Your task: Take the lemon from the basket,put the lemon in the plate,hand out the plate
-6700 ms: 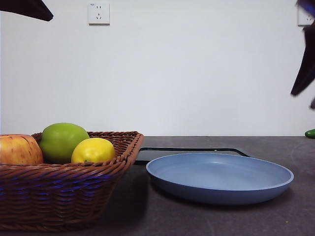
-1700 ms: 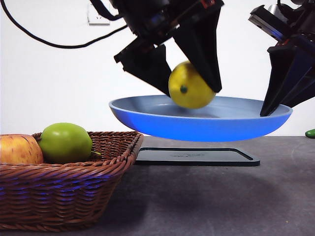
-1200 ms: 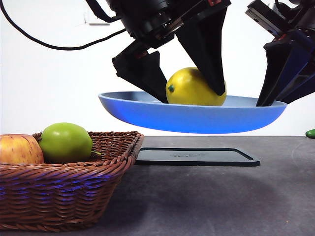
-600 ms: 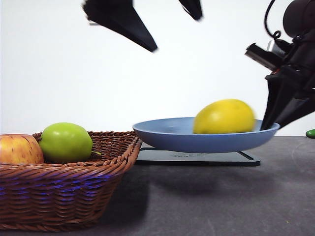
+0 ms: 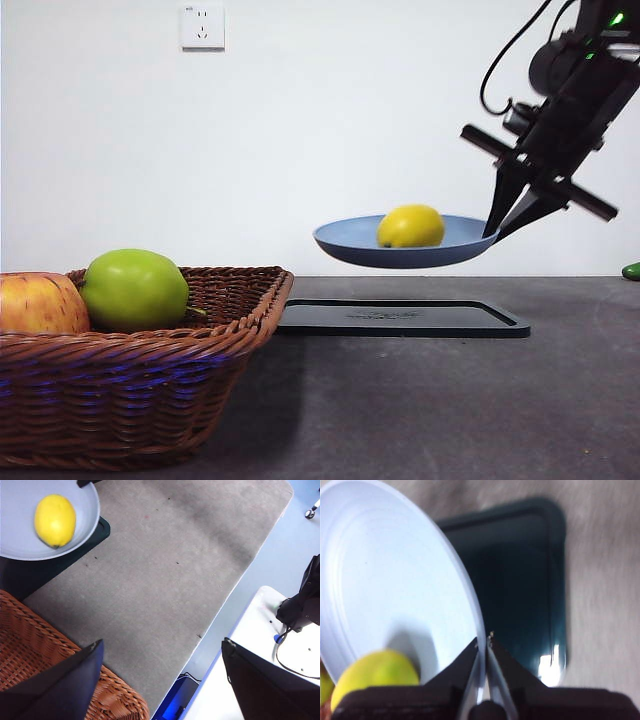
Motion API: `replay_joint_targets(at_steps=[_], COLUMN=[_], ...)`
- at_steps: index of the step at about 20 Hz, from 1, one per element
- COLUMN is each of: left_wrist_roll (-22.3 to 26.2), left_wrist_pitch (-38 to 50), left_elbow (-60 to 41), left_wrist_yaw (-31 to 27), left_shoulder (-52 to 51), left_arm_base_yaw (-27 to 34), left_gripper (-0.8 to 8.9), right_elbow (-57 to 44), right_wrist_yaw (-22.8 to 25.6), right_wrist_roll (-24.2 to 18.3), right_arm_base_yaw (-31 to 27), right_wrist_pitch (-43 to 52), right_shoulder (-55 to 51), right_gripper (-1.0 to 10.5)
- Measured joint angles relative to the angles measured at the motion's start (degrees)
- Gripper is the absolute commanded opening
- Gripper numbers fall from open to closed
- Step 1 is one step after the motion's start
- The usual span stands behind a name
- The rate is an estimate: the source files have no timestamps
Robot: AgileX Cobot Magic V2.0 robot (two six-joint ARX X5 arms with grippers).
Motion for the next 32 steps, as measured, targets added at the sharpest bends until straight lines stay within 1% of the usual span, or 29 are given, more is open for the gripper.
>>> replay_joint_targets(at_steps=[3, 10, 11, 13, 15, 19, 20, 23, 25, 27, 29, 30, 32], left_wrist_roll=[-0.1, -1.1, -1.1, -1.1, -1.1, -1.1, -1.1, -1.1, -0.7, 1.2, 3.6, 5.2, 8.7], left_wrist_pitch=[0.6, 1.1, 1.1, 1.1, 1.1, 1.1, 1.1, 1.1, 1.1, 1.1, 1.1, 1.1, 1.1], left_elbow=[0.0, 0.0, 0.0, 0.0, 0.0, 0.0, 0.0, 0.0, 0.0, 0.0, 0.0, 0.0, 0.0], left_wrist_yaw=[0.0, -1.6, -1.6, -1.7, -1.7, -1.7, -1.7, -2.7, -7.3, -14.9, -22.5, -25.5, -26.9], left_shoulder=[0.0, 0.1, 0.1, 0.1, 0.1, 0.1, 0.1, 0.1, 0.1, 0.4, 1.7, 2.5, 3.5], left_arm_base_yaw=[0.0, 0.0, 0.0, 0.0, 0.0, 0.0, 0.0, 0.0, 0.0, 0.0, 0.1, 0.5, 1.8], left_gripper=[4.12, 4.12, 4.12, 4.12, 4.12, 4.12, 4.12, 4.12, 3.89, 3.21, 2.24, 1.56, 0.35], right_elbow=[3.6, 4.0, 4.0, 4.0, 4.1, 4.1, 4.1, 4.1, 4.1, 4.1, 4.3, 4.5, 4.5], right_wrist_yaw=[0.0, 0.1, 0.8, 3.8, 4.9, 5.1, 5.1, 5.1, 5.1, 5.1, 5.1, 5.1, 5.1], right_wrist_roll=[0.2, 0.4, 0.4, 0.5, 0.7, 0.6, 0.3, -0.5, -2.0, -4.5, -7.5, -8.7, -10.6], right_arm_base_yaw=[0.0, 0.0, 0.0, 0.0, 0.0, 0.0, 0.0, -0.3, -0.5, -0.6, -0.6, -0.3, 0.4], right_wrist_pitch=[-0.2, -1.7, -1.8, -2.5, -3.2, -3.5, -3.6, -5.3, -8.1, -11.3, -15.0, -17.2, -21.4], right_shoulder=[4.9, 9.6, 9.6, 9.6, 9.6, 9.6, 9.6, 9.5, 7.8, 3.6, -1.7, -4.3, -8.2], right_gripper=[0.1, 0.1, 0.1, 0.1, 0.6, 2.0, 2.2, 2.2, 2.2, 2.2, 2.1, 1.6, 0.7])
